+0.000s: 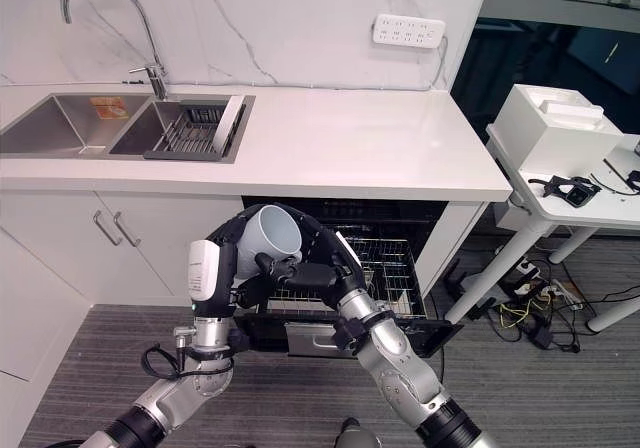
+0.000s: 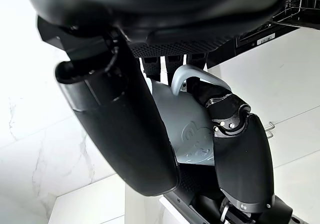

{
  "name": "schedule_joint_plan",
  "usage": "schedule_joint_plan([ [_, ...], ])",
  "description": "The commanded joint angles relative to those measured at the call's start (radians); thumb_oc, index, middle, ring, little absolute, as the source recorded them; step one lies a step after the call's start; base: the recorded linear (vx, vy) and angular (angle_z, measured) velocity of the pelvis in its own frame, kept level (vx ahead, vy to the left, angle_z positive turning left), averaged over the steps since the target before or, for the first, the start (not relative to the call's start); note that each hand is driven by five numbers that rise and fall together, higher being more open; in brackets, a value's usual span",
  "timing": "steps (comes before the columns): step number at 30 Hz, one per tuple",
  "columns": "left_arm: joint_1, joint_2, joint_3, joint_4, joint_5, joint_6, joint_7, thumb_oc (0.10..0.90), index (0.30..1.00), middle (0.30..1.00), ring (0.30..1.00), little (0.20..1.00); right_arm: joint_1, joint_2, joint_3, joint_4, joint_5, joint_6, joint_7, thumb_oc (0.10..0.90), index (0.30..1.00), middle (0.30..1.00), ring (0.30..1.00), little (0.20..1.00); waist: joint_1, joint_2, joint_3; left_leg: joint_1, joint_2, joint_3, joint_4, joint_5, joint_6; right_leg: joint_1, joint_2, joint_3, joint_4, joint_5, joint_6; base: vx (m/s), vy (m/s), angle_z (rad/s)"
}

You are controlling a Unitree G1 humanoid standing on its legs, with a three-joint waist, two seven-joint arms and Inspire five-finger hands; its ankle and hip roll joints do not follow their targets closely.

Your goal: Place the dishes in the dishwasher.

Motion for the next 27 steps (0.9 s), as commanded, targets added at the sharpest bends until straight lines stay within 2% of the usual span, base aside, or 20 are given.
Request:
schedule_joint_plan([
  [1, -0.114, -0.023, -0.053, 0.001, 0.104, -0.044, 0.059, 0.8, 0.9, 0.9, 0.9, 0.9, -0.16, 0.124, -0.027, -0.12, 0.061, -0.15, 0.036, 0.4, 0.3, 0.3, 0.3, 0.3, -0.015, -0.001, -0.029, 0.023, -0.019, 0.021, 0.006, -0.151, 0.039, 0.116, 0.037, 0.08, -0.017, -0.175, 0.058, 0.0, 0.0, 0.03],
  [5, -0.115, -0.026, -0.049, 0.02, 0.121, -0.038, 0.084, 0.8, 0.9, 0.9, 0.9, 0.9, -0.141, 0.132, -0.061, -0.106, 0.068, -0.213, -0.068, 0.4, 0.3, 0.3, 0.3, 0.3, -0.024, 0.003, -0.031, 0.025, -0.015, 0.026, 0.006, -0.15, 0.039, 0.118, 0.04, 0.084, -0.017, -0.175, 0.056, 0.01, 0.007, 0.05],
  [7, -0.114, -0.026, -0.049, 0.022, 0.128, -0.025, 0.095, 0.8, 0.9, 0.9, 0.9, 0.9, -0.126, 0.139, -0.08, -0.096, 0.116, -0.247, -0.1, 0.4, 0.3, 0.3, 0.3, 0.3, -0.029, 0.005, -0.031, 0.026, -0.013, 0.029, 0.006, -0.15, 0.038, 0.119, 0.041, 0.085, -0.017, -0.176, 0.056, 0.0, 0.0, 0.0],
  [8, -0.112, -0.024, -0.045, 0.023, 0.144, -0.009, 0.111, 0.8, 0.9, 0.9, 0.9, 0.9, -0.097, 0.153, -0.1, -0.085, 0.193, -0.273, -0.109, 0.4, 0.3, 0.3, 0.3, 0.3, -0.035, 0.008, -0.031, 0.028, -0.01, 0.034, 0.006, -0.149, 0.038, 0.12, 0.042, 0.087, -0.017, -0.176, 0.055, 0.0, 0.0, 0.0],
  [10, -0.111, -0.023, -0.046, 0.023, 0.148, -0.004, 0.117, 0.8, 0.9, 0.9, 0.9, 0.9, -0.089, 0.156, -0.105, -0.08, 0.221, -0.284, -0.111, 0.4, 0.3, 0.3, 0.3, 0.3, -0.037, 0.009, -0.032, 0.029, -0.009, 0.035, 0.006, -0.149, 0.038, 0.12, 0.042, 0.087, -0.017, -0.176, 0.055, 0.0, 0.0, 0.0],
  [11, -0.11, -0.022, -0.046, 0.024, 0.16, 0.012, 0.134, 0.8, 0.9, 0.9, 0.9, 0.9, -0.065, 0.167, -0.118, -0.071, 0.295, -0.299, -0.109, 0.4, 0.3, 0.3, 0.3, 0.3, -0.043, 0.012, -0.032, 0.031, -0.007, 0.04, 0.006, -0.149, 0.039, 0.12, 0.043, 0.089, -0.017, -0.176, 0.054, 0.0, 0.0, 0.0],
  [14, -0.11, -0.02, -0.046, 0.021, 0.173, 0.046, 0.162, 0.8, 0.9, 0.9, 0.9, 0.9, -0.019, 0.186, -0.135, -0.053, 0.383, -0.314, -0.087, 0.4, 0.3, 0.3, 0.3, 0.3, -0.056, 0.02, -0.033, 0.032, -0.004, 0.05, 0.006, -0.149, 0.041, 0.12, 0.042, 0.091, -0.017, -0.177, 0.054, 0.0, 0.0, 0.0],
  [22, -0.115, -0.012, -0.057, -0.007, 0.157, 0.094, 0.158, 0.8, 0.9, 0.9, 0.9, 0.9, 0.007, 0.203, -0.135, -0.04, 0.434, -0.334, -0.039, 0.4, 0.3, 0.3, 0.3, 0.3, -0.067, 0.031, -0.034, 0.033, 0.0, 0.059, 0.006, -0.146, 0.041, 0.121, 0.041, 0.086, -0.017, -0.177, 0.049, -0.01, 0.001, -0.04],
  [27, -0.104, -0.001, -0.052, -0.058, 0.152, 0.109, 0.128, 0.8, 0.9, 0.9, 0.9, 0.9, 0.008, 0.207, -0.146, -0.048, 0.446, -0.382, -0.027, 0.4, 0.3, 0.3, 0.3, 0.3, -0.063, 0.035, -0.033, 0.032, -0.001, 0.055, 0.006, -0.144, 0.04, 0.123, 0.039, 0.078, -0.017, -0.18, 0.046, 0.0, 0.0, 0.0],
])
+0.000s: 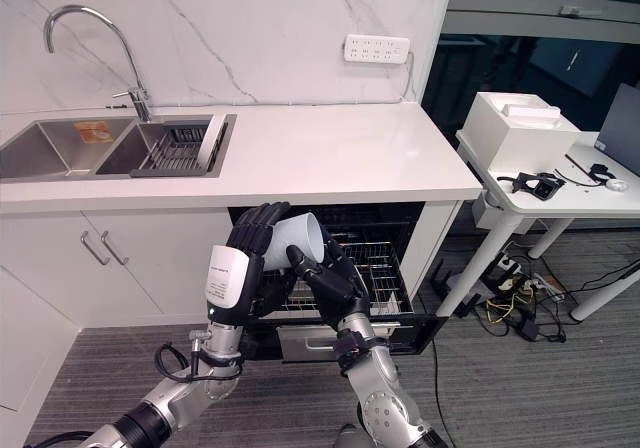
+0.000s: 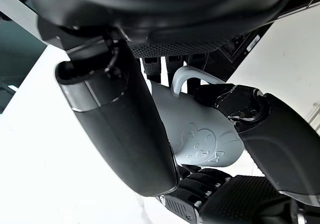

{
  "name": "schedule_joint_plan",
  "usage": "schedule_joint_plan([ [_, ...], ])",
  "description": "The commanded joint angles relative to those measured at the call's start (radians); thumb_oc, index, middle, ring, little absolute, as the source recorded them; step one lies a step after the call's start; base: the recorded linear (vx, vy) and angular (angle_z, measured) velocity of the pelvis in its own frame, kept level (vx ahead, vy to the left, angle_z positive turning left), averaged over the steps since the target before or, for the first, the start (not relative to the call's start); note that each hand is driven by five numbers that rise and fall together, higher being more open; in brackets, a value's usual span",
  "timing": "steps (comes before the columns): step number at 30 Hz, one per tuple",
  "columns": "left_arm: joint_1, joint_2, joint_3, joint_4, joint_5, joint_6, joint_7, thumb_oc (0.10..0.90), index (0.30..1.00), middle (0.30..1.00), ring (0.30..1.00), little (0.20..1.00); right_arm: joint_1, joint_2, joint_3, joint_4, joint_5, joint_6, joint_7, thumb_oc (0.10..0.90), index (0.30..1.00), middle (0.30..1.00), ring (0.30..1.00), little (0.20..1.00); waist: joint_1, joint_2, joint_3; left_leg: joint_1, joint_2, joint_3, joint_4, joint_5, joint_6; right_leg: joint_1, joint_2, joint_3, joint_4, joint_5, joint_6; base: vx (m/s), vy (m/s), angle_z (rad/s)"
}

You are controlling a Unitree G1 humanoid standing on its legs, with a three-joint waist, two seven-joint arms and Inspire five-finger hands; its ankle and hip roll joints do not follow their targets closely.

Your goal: Place the dishes in the dishwasher.

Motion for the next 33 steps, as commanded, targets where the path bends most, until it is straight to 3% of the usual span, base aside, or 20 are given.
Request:
schedule_joint_plan([
  [1, -0.063, 0.015, 0.037, -0.102, -0.009, 0.018, 0.08, 0.8, 0.9, 0.9, 0.9, 0.9, -0.122, 0.075, -0.158, -0.11, 0.091, -0.248, 0.04, 0.4, 0.3, 0.3, 0.3, 0.3, 0.0, 0.013, 0.014, 0.048, -0.011, 0.05, -0.028, -0.133, 0.036, 0.124, 0.017, 0.035, 0.002, -0.188, 0.054, 0.0, 0.0, 0.0],
  [9, -0.043, 0.045, 0.067, -0.206, -0.033, 0.027, -0.003, 0.8, 0.9, 0.9, 0.9, 0.9, -0.101, 0.072, -0.212, -0.148, 0.047, -0.38, -0.026, 0.4, 0.3, 0.3, 0.3, 0.3, 0.002, 0.019, 0.016, 0.042, -0.01, 0.05, -0.028, -0.129, 0.036, 0.124, 0.015, 0.026, 0.002, -0.188, 0.052, 0.0, 0.0, 0.0],
  [11, -0.035, 0.051, 0.073, -0.238, -0.045, 0.039, -0.038, 0.8, 0.9, 0.9, 0.9, 0.9, -0.095, 0.064, -0.233, -0.157, -0.088, -0.433, -0.099, 0.4, 0.3, 0.3, 0.3, 0.3, 0.0, 0.021, 0.016, 0.042, -0.008, 0.053, -0.028, -0.128, 0.036, 0.123, 0.015, 0.025, 0.002, -0.189, 0.051, 0.0, 0.0, 0.0],
  [15, -0.031, 0.06, 0.077, -0.262, -0.094, 0.017, -0.104, 0.8, 0.9, 0.9, 0.9, 0.9, -0.099, 0.044, -0.265, -0.172, -0.299, -0.443, -0.197, 0.4, 0.3, 0.3, 0.3, 0.3, -0.004, 0.025, 0.019, 0.04, -0.004, 0.059, -0.028, -0.126, 0.033, 0.121, 0.015, 0.021, 0.002, -0.19, 0.05, 0.0, 0.004, 0.01],
  [18, -0.026, 0.059, 0.077, -0.272, -0.165, -0.022, -0.159, 0.8, 0.9, 0.9, 0.9, 0.9, -0.104, 0.028, -0.279, -0.179, -0.367, -0.439, -0.223, 0.4, 0.3, 0.3, 0.3, 0.3, -0.004, 0.026, 0.02, 0.039, -0.002, 0.061, -0.028, -0.126, 0.032, 0.12, 0.014, 0.019, 0.002, -0.192, 0.049, 0.0, 0.005, 0.02],
  [22, -0.006, 0.042, 0.081, -0.278, -0.412, -0.112, -0.339, 0.8, 0.9, 0.9, 0.9, 0.9, -0.116, 0.011, -0.29, -0.176, -0.424, -0.437, -0.216, 0.4, 0.3, 0.3, 0.3, 0.3, 0.002, 0.027, 0.022, 0.038, 0.0, 0.063, -0.028, -0.123, 0.03, 0.12, 0.012, 0.013, 0.002, -0.194, 0.048, 0.0, 0.0, 0.0],
  [24, 0.023, 0.013, 0.078, -0.284, -0.711, -0.132, -0.565, 0.8, 0.9, 0.9, 0.9, 0.9, -0.132, 0.0, -0.3, -0.171, -0.453, -0.433, -0.199, 0.4, 0.3, 0.3, 0.3, 0.3, 0.008, 0.027, 0.026, 0.038, 0.001, 0.064, -0.028, -0.12, 0.029, 0.12, 0.008, 0.006, 0.002, -0.194, 0.048, -0.01, 0.0, 0.02],
  [26, 0.069, -0.034, 0.063, -0.299, -0.983, -0.082, -0.798, 0.8, 0.9, 0.9, 0.9, 0.9, -0.151, -0.007, -0.314, -0.175, -0.509, -0.418, -0.189, 0.4, 0.3, 0.3, 0.3, 0.3, 0.016, 0.028, 0.029, 0.038, 0.003, 0.065, -0.028, -0.118, 0.029, 0.121, 0.004, -0.006, 0.002, -0.194, 0.048, -0.02, -0.002, 0.06],
  [29, 0.122, -0.061, 0.041, -0.34, -1.114, -0.066, -0.924, 0.8, 0.9, 0.9, 0.9, 0.9, -0.174, -0.025, -0.335, -0.173, -0.518, -0.393, -0.176, 0.4, 0.3, 0.3, 0.3, 0.3, 0.021, 0.031, 0.034, 0.038, 0.005, 0.068, -0.028, -0.114, 0.028, 0.123, -0.001, -0.018, 0.002, -0.194, 0.048, -0.02, 0.014, 0.05],
  [33, 0.144, -0.049, 0.047, -0.364, -1.113, -0.085, -0.933, 0.8, 0.9, 0.9, 0.9, 0.9, -0.174, -0.04, -0.348, -0.162, -0.495, -0.392, -0.152, 0.4, 0.3, 0.3, 0.3, 0.3, 0.022, 0.036, 0.035, 0.034, 0.006, 0.068, -0.028, -0.11, 0.027, 0.121, -0.005, -0.024, 0.002, -0.191, 0.048, 0.0, 0.027, 0.08],
])
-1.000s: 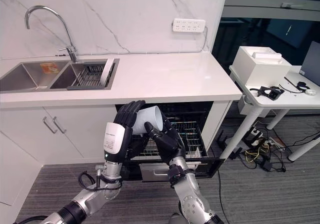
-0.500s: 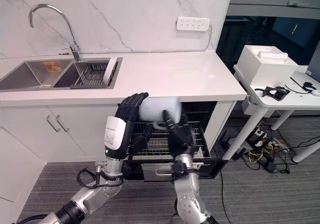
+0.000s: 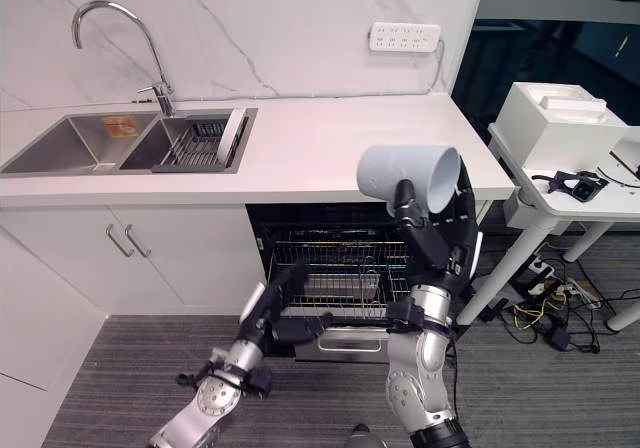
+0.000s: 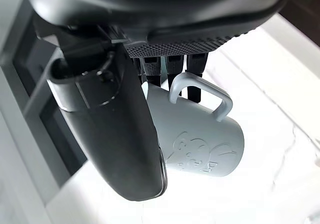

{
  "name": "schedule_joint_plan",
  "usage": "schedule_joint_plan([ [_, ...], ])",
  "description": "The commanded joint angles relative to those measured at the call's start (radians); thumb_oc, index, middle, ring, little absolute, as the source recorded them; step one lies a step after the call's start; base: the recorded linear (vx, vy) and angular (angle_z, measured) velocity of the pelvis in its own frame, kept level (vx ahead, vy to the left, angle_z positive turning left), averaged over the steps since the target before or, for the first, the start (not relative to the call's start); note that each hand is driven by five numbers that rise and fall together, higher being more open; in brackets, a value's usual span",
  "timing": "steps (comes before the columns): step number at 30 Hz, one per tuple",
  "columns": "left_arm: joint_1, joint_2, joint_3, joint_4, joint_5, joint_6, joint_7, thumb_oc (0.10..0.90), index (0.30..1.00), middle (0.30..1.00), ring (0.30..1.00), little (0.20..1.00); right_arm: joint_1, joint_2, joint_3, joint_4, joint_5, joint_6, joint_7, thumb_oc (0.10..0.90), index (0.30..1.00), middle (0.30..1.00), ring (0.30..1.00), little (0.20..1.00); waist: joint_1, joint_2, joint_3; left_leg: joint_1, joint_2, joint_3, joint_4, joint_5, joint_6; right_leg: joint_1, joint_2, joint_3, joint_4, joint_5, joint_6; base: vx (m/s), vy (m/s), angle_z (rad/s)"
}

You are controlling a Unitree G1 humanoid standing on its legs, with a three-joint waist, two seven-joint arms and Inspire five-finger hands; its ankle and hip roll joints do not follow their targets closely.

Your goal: Place the dishes in the dishwasher.

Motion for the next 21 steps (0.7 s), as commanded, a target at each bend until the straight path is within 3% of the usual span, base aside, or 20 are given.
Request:
schedule_joint_plan([
  [1, -0.116, 0.019, 0.066, -0.185, -0.011, -0.115, 0.004, 0.8, 0.9, 0.9, 0.9, 0.9, -0.124, -0.06, -0.051, -0.118, -0.06, -0.059, 0.076, 0.4, 0.3, 0.3, 0.3, 0.3, -0.013, 0.002, 0.026, 0.044, 0.011, 0.077, 0.016, -0.127, 0.028, 0.129, 0.012, 0.009, 0.003, -0.178, 0.048, 0.0, 0.02, 0.09],
  [3, -0.112, 0.021, 0.081, -0.173, -0.003, -0.112, 0.018, 0.8, 0.9, 0.9, 0.9, 0.9, -0.118, -0.059, -0.055, -0.116, -0.068, -0.045, 0.074, 0.4, 0.3, 0.3, 0.3, 0.3, -0.012, 0.003, 0.025, 0.041, 0.012, 0.076, 0.016, -0.125, 0.028, 0.128, 0.01, 0.007, 0.003, -0.177, 0.048, 0.02, 0.021, 0.08],
  [7, -0.089, 0.046, 0.134, -0.147, 0.199, -0.097, 0.081, 0.8, 0.9, 0.9, 0.9, 0.9, -0.084, -0.064, -0.08, -0.072, -0.088, 0.024, 0.062, 0.4, 0.3, 0.3, 0.3, 0.3, -0.004, 0.0, 0.024, 0.04, 0.018, 0.083, 0.016, -0.123, 0.027, 0.13, 0.002, -0.012, 0.003, -0.175, 0.048, 0.04, 0.013, 0.02],
  [13, -0.083, 0.122, 0.194, -0.09, 0.394, -0.093, 0.11, 0.8, 0.9, 0.9, 0.9, 0.9, -0.052, -0.088, -0.133, 0.036, -0.003, 0.079, 0.162, 0.4, 0.3, 0.3, 0.3, 0.3, -0.001, -0.008, 0.029, 0.042, 0.032, 0.099, 0.016, -0.112, 0.029, 0.146, 0.006, -0.043, 0.003, -0.178, 0.041, 0.06, -0.011, 0.03],
  [21, -0.131, 0.203, 0.246, -0.077, 0.595, -0.123, 0.211, 0.8, 0.9, 0.9, 0.9, 0.9, -0.065, -0.149, -0.189, 0.138, -0.013, 0.169, 0.238, 0.4, 0.3, 0.3, 0.3, 0.3, 0.008, -0.018, 0.056, 0.043, 0.043, 0.097, 0.016, -0.098, 0.024, 0.163, 0.019, -0.079, 0.003, -0.183, 0.024, 0.08, -0.041, 0.05],
])
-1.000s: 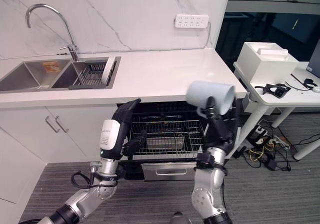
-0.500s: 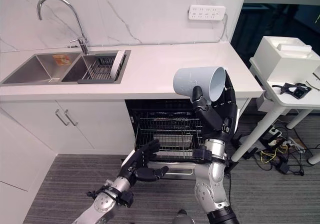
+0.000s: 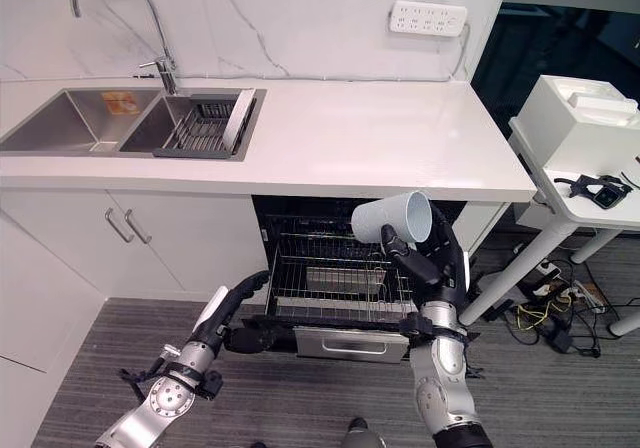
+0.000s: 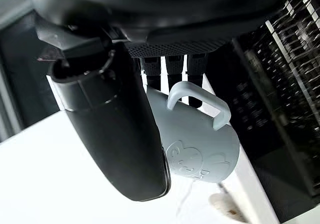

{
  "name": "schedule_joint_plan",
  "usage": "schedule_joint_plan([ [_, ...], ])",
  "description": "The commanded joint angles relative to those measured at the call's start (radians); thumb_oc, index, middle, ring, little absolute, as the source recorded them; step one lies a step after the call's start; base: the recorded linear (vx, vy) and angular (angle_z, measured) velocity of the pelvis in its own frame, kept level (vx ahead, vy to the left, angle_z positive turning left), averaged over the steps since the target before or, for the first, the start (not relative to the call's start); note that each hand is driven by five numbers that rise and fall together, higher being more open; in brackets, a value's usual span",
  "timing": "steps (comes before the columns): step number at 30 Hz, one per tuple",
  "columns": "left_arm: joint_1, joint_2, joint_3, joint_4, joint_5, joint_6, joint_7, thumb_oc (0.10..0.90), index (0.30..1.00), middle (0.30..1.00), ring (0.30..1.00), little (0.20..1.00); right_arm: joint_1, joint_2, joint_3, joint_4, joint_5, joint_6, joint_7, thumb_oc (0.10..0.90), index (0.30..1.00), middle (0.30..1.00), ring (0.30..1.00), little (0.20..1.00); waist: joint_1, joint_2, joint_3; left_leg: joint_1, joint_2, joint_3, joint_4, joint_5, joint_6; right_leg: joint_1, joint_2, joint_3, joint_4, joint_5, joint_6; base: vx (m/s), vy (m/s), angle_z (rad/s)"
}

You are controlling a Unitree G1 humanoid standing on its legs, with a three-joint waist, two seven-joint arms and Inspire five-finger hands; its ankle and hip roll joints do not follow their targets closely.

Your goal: Place the dishes in the dishwasher.

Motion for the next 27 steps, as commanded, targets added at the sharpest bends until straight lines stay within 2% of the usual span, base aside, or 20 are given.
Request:
schedule_joint_plan([
  [1, -0.129, 0.037, 0.045, -0.117, 0.152, -0.135, 0.1, 0.8, 0.9, 0.9, 0.9, 0.9, -0.122, -0.083, -0.085, -0.071, -0.024, -0.028, 0.101, 0.4, 0.3, 0.3, 0.3, 0.3, 0.008, 0.009, 0.025, 0.02, 0.048, 0.111, 0.049, -0.104, 0.022, 0.113, 0.021, -0.036, 0.041, -0.182, 0.017, 0.08, -0.063, 0.02],
  [7, -0.186, 0.092, 0.043, -0.122, 0.272, -0.142, 0.087, 0.8, 0.9, 0.9, 0.9, 0.9, -0.155, -0.139, -0.1, 0.02, -0.062, 0.042, 0.142, 0.4, 0.3, 0.3, 0.3, 0.3, 0.003, 0.023, 0.051, 0.0, 0.05, 0.111, 0.049, -0.087, 0.012, 0.091, 0.027, -0.026, 0.041, -0.176, 0.014, 0.04, -0.024, 0.0],
  [15, -0.288, 0.163, 0.005, -0.114, 0.362, -0.143, 0.02, 0.8, 0.9, 0.9, 0.9, 0.9, -0.243, -0.226, -0.103, 0.127, -0.137, 0.123, 0.175, 0.4, 0.3, 0.3, 0.3, 0.3, -0.011, 0.059, 0.11, -0.035, 0.055, 0.101, 0.049, -0.058, 0.001, 0.067, 0.048, -0.026, 0.041, -0.17, -0.007, 0.0, 0.0, 0.0],
  [23, -0.361, 0.218, -0.022, -0.099, 0.353, -0.174, 0.006, 0.8, 0.9, 0.9, 0.9, 0.9, -0.358, -0.3, -0.108, 0.227, -0.177, 0.152, 0.162, 0.4, 0.3, 0.3, 0.3, 0.3, -0.019, 0.077, 0.166, -0.06, 0.048, 0.098, 0.049, -0.044, -0.003, 0.038, 0.051, -0.014, 0.041, -0.162, -0.016, -0.06, 0.021, -0.01],
  [27, -0.42, 0.255, -0.034, -0.127, 0.332, -0.184, -0.056, 0.8, 0.9, 0.9, 0.9, 0.9, -0.437, -0.368, -0.133, 0.321, -0.222, 0.149, 0.162, 0.4, 0.3, 0.3, 0.3, 0.3, -0.019, 0.092, 0.203, -0.087, 0.04, 0.095, 0.049, -0.036, -0.003, 0.01, 0.045, -0.012, 0.041, -0.155, -0.014, -0.09, 0.019, 0.01],
])
